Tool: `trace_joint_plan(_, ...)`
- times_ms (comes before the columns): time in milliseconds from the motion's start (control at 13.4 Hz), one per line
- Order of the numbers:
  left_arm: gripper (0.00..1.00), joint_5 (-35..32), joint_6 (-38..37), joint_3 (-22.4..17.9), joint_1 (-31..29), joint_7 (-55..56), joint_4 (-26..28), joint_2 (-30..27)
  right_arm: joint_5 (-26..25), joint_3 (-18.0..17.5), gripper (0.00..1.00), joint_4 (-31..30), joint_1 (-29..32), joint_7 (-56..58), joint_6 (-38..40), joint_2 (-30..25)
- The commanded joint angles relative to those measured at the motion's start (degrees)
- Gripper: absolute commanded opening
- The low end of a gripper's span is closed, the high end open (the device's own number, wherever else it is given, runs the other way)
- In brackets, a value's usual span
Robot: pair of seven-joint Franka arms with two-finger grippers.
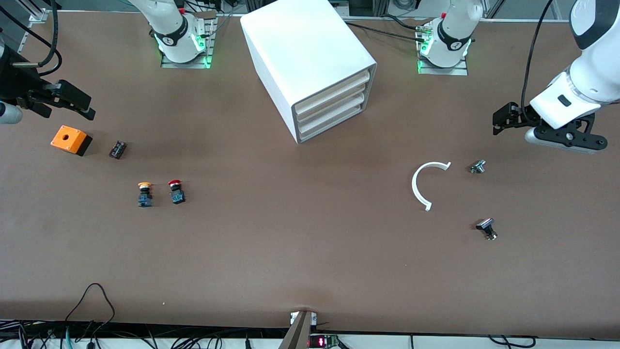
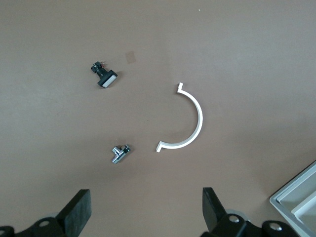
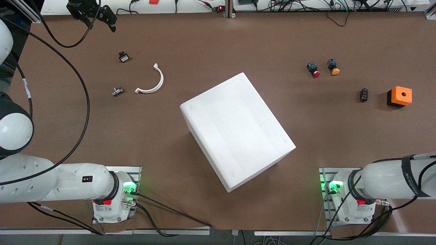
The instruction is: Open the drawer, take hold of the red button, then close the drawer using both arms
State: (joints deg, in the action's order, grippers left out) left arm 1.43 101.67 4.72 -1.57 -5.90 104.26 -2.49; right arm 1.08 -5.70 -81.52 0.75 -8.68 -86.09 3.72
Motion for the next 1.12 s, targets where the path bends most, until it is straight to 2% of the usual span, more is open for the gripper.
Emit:
trace_joint_plan(0, 0.99, 1.2, 3.1, -4.4, 3.9, 1.8, 2.8, -2.7, 0.4, -0.2, 1.00, 1.9, 0.4, 0.6, 1.3, 0.8)
trace_joint_plan(75, 0.99, 0.9, 2.4, -4.2, 3.9, 1.8, 1.2, -2.6, 0.4, -0.1, 1.00, 1.9, 0.4, 0.7, 1.4, 0.8)
trace_joint_plan(298, 0.99, -1.0, -7.2, -3.7, 3.9, 0.5, -4.5, -0.3, 0.5, -0.1, 1.00, 1.9, 0.4, 0.7, 1.6, 0.8)
trace_joint_plan(522, 0.99, -1.7, -8.7, -3.6, 3.9, 0.6, -9.2, 3.3, 0.5, 0.1, 1.00, 2.0, 0.4, 0.7, 1.7, 0.8)
trace_joint_plan(1044, 0.99, -1.8, -8.7, -1.9, 3.9, 2.5, -9.9, 3.7, 0.5, 0.2, 1.00, 2.2, 0.5, 0.7, 1.6, 0.7)
